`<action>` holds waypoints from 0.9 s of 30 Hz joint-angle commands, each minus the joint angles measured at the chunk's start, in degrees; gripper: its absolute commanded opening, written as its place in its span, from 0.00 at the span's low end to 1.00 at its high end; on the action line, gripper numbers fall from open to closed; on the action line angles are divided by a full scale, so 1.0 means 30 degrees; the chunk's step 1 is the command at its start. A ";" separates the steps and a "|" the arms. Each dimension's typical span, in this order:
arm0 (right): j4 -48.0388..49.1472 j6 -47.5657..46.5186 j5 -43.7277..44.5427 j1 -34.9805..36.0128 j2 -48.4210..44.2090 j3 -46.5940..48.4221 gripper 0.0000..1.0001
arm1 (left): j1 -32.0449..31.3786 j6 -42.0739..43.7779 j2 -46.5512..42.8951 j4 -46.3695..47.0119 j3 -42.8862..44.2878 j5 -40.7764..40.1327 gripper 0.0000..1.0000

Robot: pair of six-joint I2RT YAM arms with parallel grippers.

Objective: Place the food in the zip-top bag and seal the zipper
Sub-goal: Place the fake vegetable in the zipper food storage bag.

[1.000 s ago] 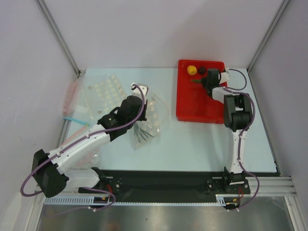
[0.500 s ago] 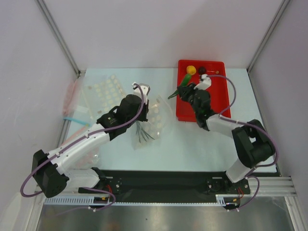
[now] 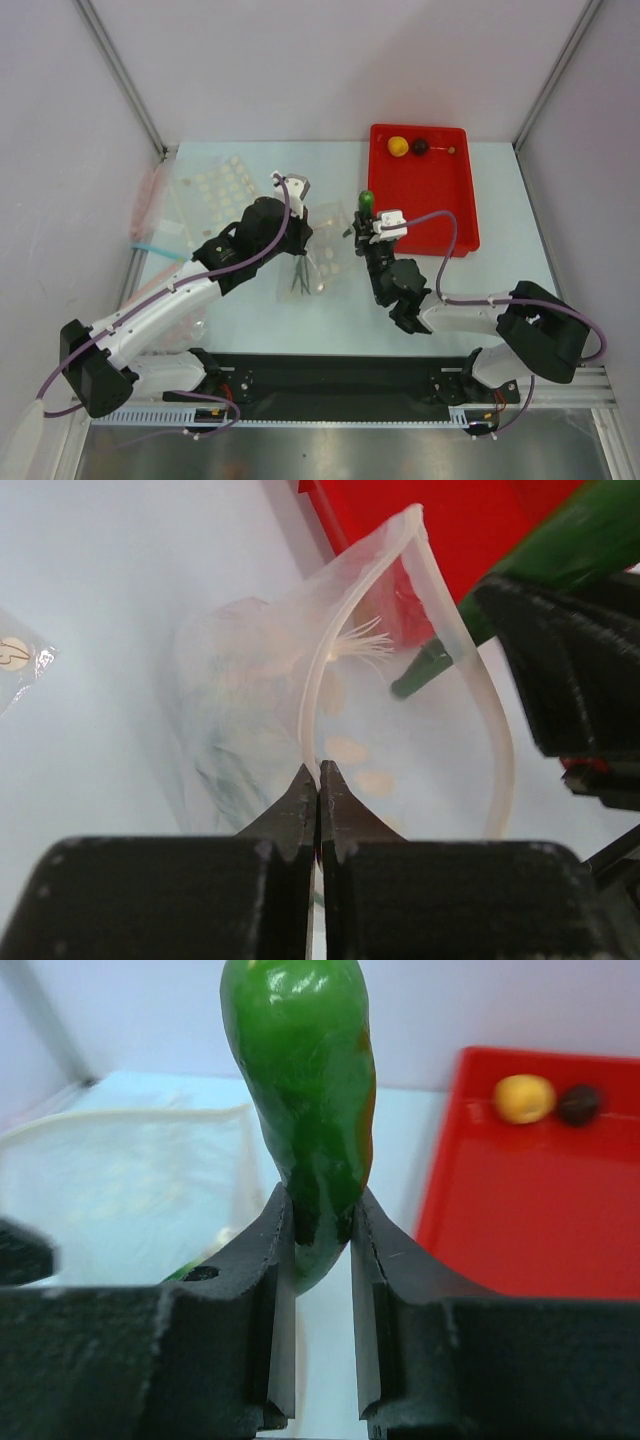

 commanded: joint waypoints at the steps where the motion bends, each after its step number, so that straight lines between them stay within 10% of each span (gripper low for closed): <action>1: 0.5738 -0.4418 0.4969 0.0088 0.0039 -0.0943 0.00 | 0.0117 -0.0340 -0.0155 0.0290 0.0286 0.0133 0.00; 19: 0.3289 -0.4137 0.1756 0.2402 -0.6581 -0.3850 0.00 | 0.0117 -0.0282 0.0343 0.0378 0.0549 0.0191 0.00; 27: 0.2316 -0.2727 -0.1672 0.2402 -0.4101 -0.2444 0.00 | 0.0117 -0.0399 0.0049 0.0320 0.0491 0.1068 0.00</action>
